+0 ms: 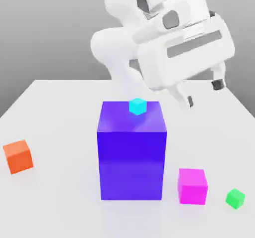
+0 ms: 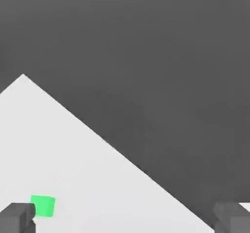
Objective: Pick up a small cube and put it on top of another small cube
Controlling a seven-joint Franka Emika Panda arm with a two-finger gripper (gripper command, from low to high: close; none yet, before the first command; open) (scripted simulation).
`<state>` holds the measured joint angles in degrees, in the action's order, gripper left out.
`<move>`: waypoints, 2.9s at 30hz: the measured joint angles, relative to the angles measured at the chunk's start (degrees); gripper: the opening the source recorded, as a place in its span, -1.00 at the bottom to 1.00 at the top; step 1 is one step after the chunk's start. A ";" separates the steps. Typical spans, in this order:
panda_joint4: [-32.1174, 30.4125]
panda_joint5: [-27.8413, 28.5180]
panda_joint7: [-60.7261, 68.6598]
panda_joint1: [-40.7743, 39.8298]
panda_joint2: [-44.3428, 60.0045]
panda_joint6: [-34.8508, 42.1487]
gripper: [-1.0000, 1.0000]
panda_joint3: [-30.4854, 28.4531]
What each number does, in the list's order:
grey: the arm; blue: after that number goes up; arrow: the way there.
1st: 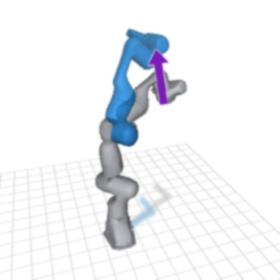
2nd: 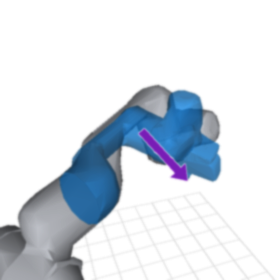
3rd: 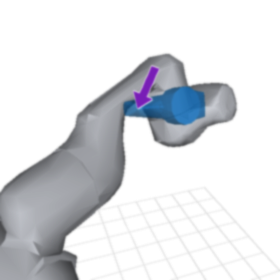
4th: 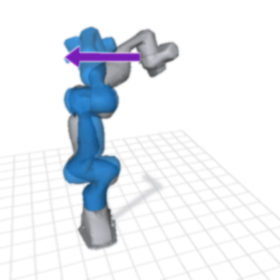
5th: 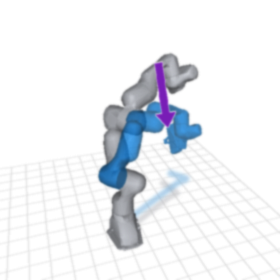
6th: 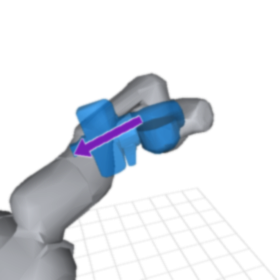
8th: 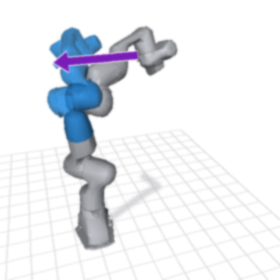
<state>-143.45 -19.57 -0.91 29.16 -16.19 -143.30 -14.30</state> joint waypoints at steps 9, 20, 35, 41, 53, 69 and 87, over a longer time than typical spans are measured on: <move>-4.63 -1.66 12.89 4.86 10.02 -5.11 0.00 1.76; -11.03 10.77 18.35 8.90 17.63 -13.20 0.00 2.96; -10.86 12.88 20.95 7.81 27.90 -22.96 0.00 4.83; -10.64 10.06 23.00 5.56 31.86 -26.26 -1.00 7.72; -11.11 15.20 19.31 7.69 25.28 -20.68 -1.00 4.41; -8.41 18.29 27.75 9.41 20.29 -12.19 -1.00 5.35; 2.57 18.32 55.29 11.08 25.74 -6.99 -1.00 10.56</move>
<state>-140.88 -1.25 54.38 40.24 9.56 -150.29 -3.74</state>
